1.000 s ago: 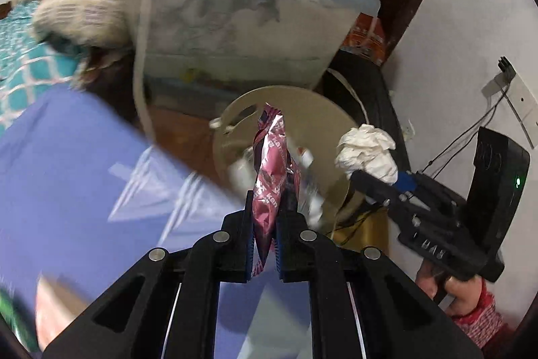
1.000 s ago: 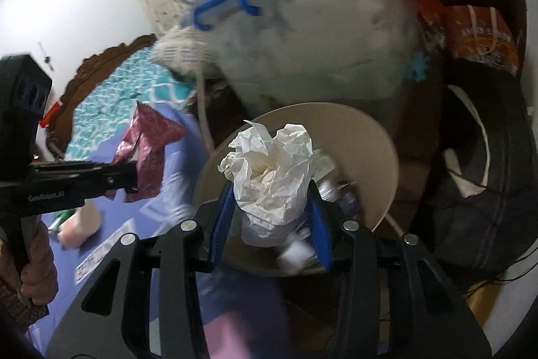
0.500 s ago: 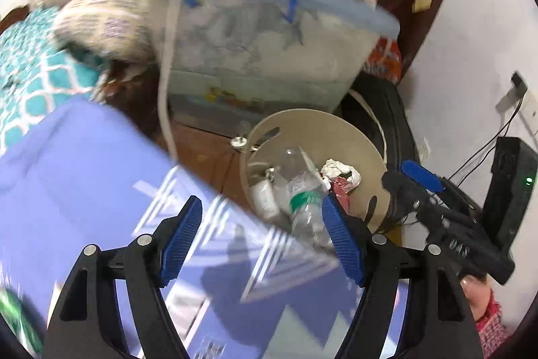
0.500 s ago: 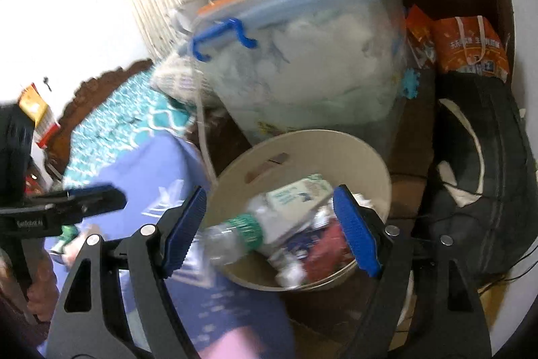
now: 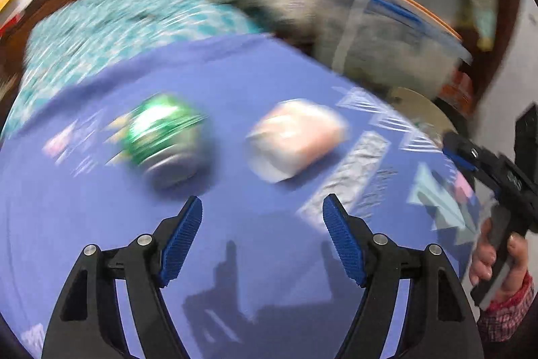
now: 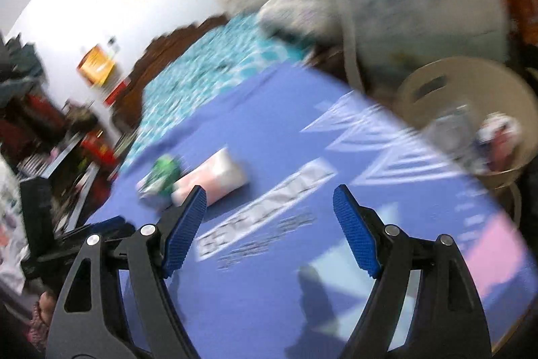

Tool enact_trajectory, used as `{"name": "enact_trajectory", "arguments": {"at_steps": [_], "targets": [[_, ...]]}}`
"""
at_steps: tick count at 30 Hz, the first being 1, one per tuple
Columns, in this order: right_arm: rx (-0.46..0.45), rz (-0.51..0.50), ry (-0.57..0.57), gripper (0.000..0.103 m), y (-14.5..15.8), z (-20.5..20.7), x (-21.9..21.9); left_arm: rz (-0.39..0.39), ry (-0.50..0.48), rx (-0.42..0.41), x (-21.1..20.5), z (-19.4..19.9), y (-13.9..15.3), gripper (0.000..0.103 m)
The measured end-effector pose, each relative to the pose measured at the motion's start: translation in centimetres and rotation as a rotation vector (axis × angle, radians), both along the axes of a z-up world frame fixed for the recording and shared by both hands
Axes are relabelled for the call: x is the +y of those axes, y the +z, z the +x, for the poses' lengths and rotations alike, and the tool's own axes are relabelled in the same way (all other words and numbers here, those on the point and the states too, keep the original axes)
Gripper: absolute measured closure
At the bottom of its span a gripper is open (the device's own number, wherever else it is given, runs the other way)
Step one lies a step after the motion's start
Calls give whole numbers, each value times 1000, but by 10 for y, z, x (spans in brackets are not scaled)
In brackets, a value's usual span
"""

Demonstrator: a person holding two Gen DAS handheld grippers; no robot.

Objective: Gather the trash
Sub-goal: 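Grasp the green can with the left tool while the right tool grasps the pink cup, then carry can and cup over the beige bin and open both tools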

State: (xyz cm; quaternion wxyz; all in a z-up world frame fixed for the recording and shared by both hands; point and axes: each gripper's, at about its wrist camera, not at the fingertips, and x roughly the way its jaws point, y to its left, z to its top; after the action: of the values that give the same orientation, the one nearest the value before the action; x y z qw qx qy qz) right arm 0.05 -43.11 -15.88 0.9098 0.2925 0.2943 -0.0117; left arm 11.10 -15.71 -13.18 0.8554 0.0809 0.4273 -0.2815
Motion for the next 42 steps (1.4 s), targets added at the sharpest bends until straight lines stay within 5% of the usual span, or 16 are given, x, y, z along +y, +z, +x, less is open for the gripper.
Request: {"name": "enact_trajectory", "arguments": {"at_steps": [3,8,16,21,25,26,28,30,36,42], "targets": [[16,10,85,25,1,27,36,-71,117,68,45,25,1,32],[58,71,135,25,-6,68,66,-188,259,125,84,89,7,17],[168,227,96,25,-48,108,39,-253,206,298,62,149,-27,9],[174,262,103,25,-48,130,39,-307,181,382,48,153,-51,9],[174,261,119,25,-46,146,47,-291,149,341,36,146,-52,10],[174,262,125,26,-47,151,50,-290,142,336,34,145,-52,18],[173,253,141,39,-45,155,59,-272,126,326,29,140,-52,32],[157,268,173,52,-46,159,68,-265,104,322,23,134,-53,33],[110,134,203,60,-18,144,87,-241,64,283,16,111,-45,37],[57,99,192,60,7,103,79,-310,44,282,28,84,-30,37]]}}
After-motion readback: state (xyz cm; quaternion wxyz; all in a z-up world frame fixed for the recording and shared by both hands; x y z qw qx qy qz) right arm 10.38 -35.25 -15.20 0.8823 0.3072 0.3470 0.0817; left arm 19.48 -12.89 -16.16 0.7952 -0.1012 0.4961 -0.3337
